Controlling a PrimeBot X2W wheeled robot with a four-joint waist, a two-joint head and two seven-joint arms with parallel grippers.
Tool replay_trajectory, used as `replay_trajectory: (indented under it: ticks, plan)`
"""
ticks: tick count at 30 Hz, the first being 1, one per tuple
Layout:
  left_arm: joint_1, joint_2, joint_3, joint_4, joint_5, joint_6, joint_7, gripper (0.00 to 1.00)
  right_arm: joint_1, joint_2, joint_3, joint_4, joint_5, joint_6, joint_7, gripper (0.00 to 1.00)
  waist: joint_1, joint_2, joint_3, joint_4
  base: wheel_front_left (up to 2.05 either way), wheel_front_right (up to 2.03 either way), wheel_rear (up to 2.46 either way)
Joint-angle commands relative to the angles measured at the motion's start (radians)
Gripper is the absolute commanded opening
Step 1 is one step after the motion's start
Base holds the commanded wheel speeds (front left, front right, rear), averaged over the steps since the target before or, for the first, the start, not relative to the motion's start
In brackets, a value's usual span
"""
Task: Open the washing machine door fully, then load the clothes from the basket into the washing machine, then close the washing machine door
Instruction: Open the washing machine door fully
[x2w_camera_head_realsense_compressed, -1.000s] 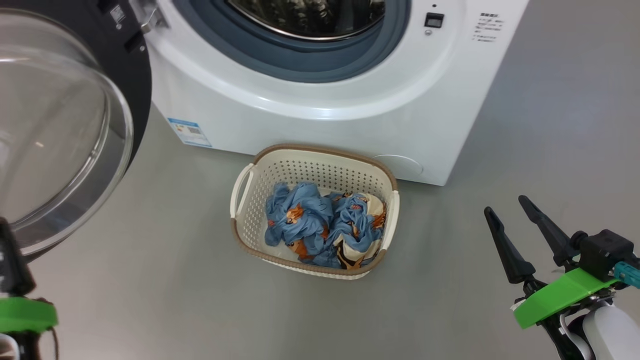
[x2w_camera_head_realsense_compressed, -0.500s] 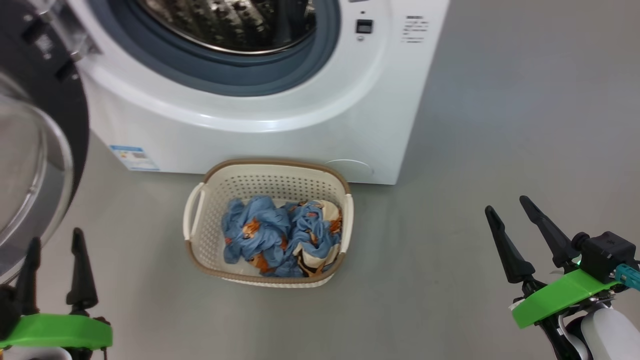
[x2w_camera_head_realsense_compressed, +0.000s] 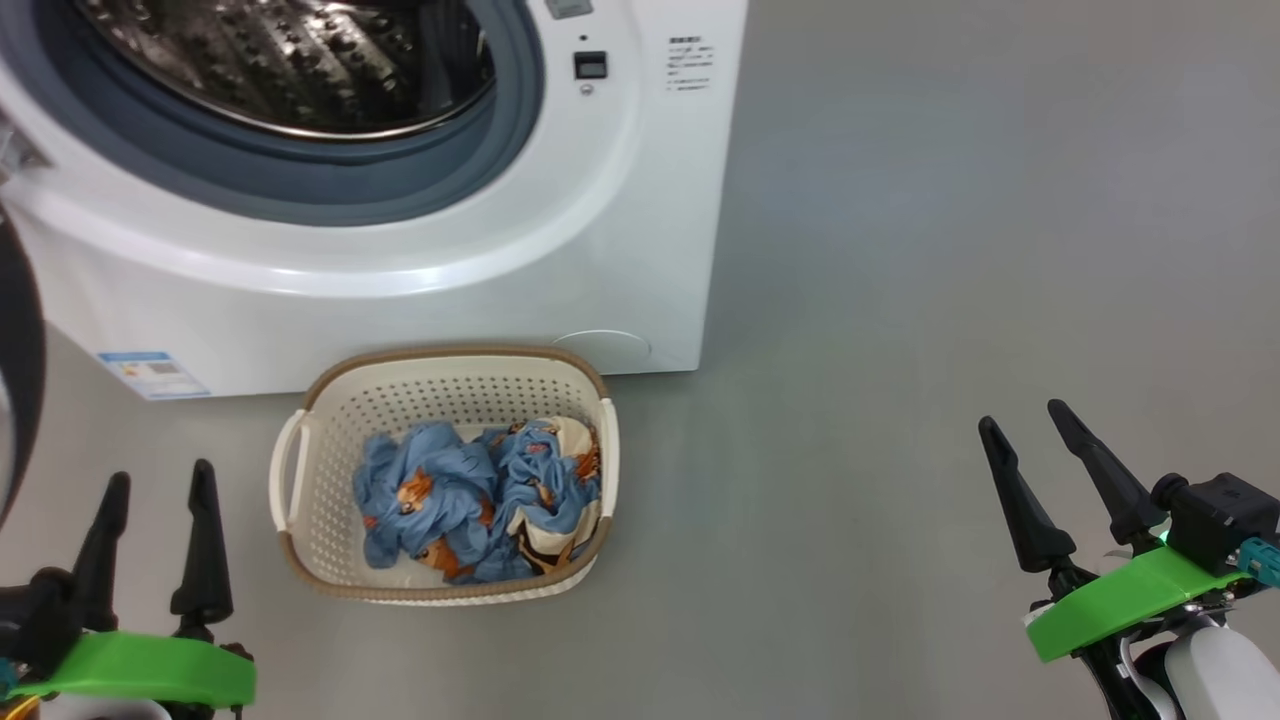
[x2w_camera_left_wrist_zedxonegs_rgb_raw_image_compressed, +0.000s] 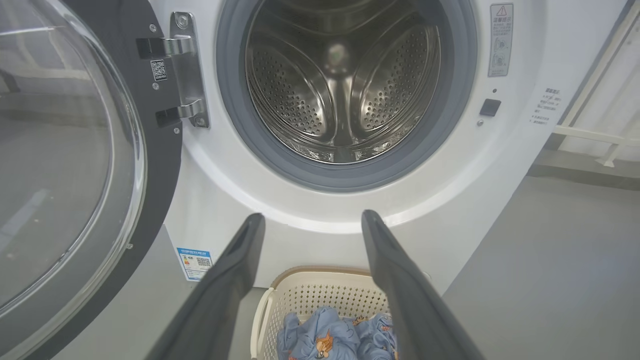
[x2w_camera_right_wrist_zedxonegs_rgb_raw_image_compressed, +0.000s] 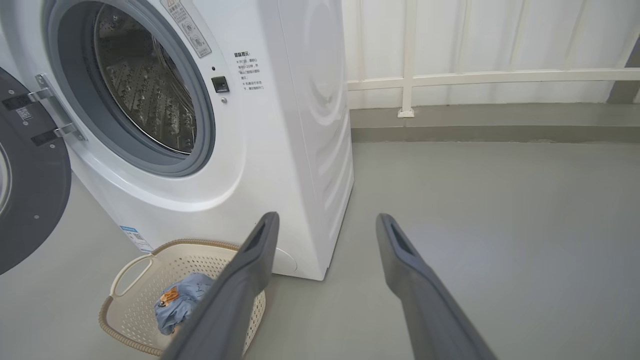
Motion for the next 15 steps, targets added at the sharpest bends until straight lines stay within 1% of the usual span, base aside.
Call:
replay_trajectory:
  ticks: [1, 8, 15]
  plan:
    - [0.006, 0.031, 0.027, -0.030, -0.006, -0.001, -0.006, 1.00, 0.014, -0.008, 0.011, -0.026, 0.000, 0.002, -0.009, 1.00, 0.0000, 0.0000, -0.007, -0.026, 0.00, 0.00, 0.00]
    - [0.025, 0.016, 0.023, -0.042, -0.019, -0.001, -0.006, 1.00, 0.020, 0.001, 0.005, -0.028, -0.001, 0.002, -0.009, 1.00, 0.0000, 0.0000, -0.018, -0.063, 0.00, 0.00, 0.00]
    - [0.042, 0.010, 0.016, -0.046, -0.017, -0.001, -0.006, 1.00, 0.027, 0.004, 0.001, -0.029, -0.001, 0.002, -0.009, 1.00, 0.0000, 0.0000, -0.029, -0.083, 0.00, 0.00, 0.00]
